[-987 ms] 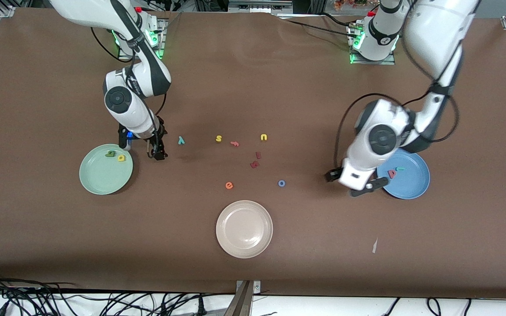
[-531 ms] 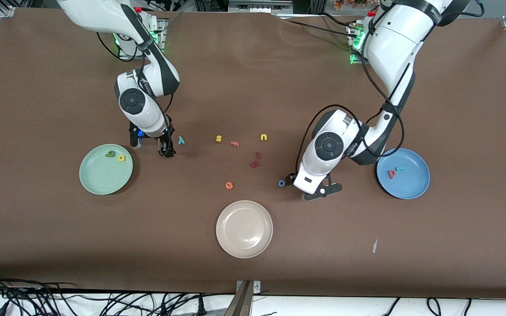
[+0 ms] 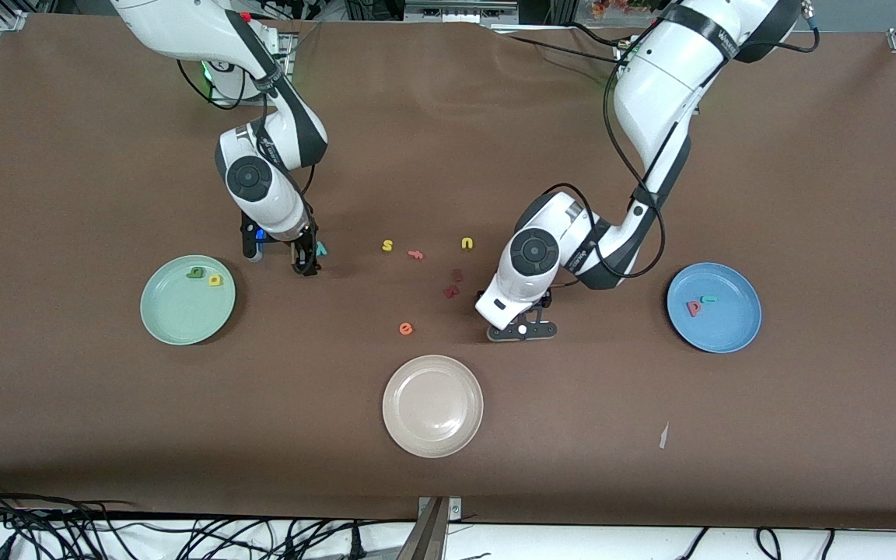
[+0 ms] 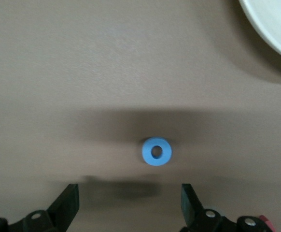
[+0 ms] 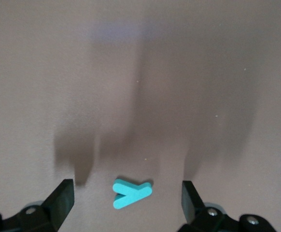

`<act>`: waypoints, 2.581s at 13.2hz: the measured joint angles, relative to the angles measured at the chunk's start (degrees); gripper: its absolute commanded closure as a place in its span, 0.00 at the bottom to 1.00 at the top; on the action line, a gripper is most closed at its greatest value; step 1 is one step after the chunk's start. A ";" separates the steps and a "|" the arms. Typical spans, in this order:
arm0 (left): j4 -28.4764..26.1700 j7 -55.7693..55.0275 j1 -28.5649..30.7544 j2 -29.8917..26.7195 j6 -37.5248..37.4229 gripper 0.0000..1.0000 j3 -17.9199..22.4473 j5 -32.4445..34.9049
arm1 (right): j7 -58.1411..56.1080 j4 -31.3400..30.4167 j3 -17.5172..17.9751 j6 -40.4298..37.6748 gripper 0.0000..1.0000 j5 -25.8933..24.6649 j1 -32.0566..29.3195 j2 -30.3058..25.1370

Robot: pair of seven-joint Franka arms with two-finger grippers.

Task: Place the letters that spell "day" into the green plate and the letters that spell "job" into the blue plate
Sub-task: 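Grasp the cyan Y with the right gripper while the left gripper grasps the blue o, then drop the cyan Y on green while the left gripper drops the blue o on blue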

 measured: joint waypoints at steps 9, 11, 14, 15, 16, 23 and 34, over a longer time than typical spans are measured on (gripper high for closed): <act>6.06 0.26 -1.31 3.81 -0.05 0.13 1.12 0.01 | 2.97 0.03 0.00 0.78 1.00 0.10 0.55 0.91; 6.17 0.29 -1.42 4.06 -0.05 0.24 1.35 0.01 | 3.00 0.04 0.00 0.78 1.00 0.12 0.55 0.67; 6.32 0.22 -1.98 4.20 -0.05 0.39 1.49 0.01 | 3.06 0.28 -0.03 0.85 1.00 0.13 0.55 -0.30; 6.34 0.15 -2.06 4.28 -0.05 0.41 1.50 0.01 | 3.06 0.39 -0.18 0.76 1.00 0.13 0.54 -0.83; 6.38 0.00 -2.06 4.37 -0.05 0.45 1.51 0.01 | 3.06 0.55 -0.59 0.58 1.00 0.13 0.55 -1.48; 7.03 -0.31 -2.08 4.88 -0.05 0.62 2.11 0.01 | -2.33 3.53 -7.32 -0.24 1.00 -1.33 -1.52 -3.45; 9.32 -2.33 -2.64 5.15 -2.45 0.95 3.08 0.01 | -26.20 5.36 -12.47 -0.66 0.33 -1.55 -14.86 -3.20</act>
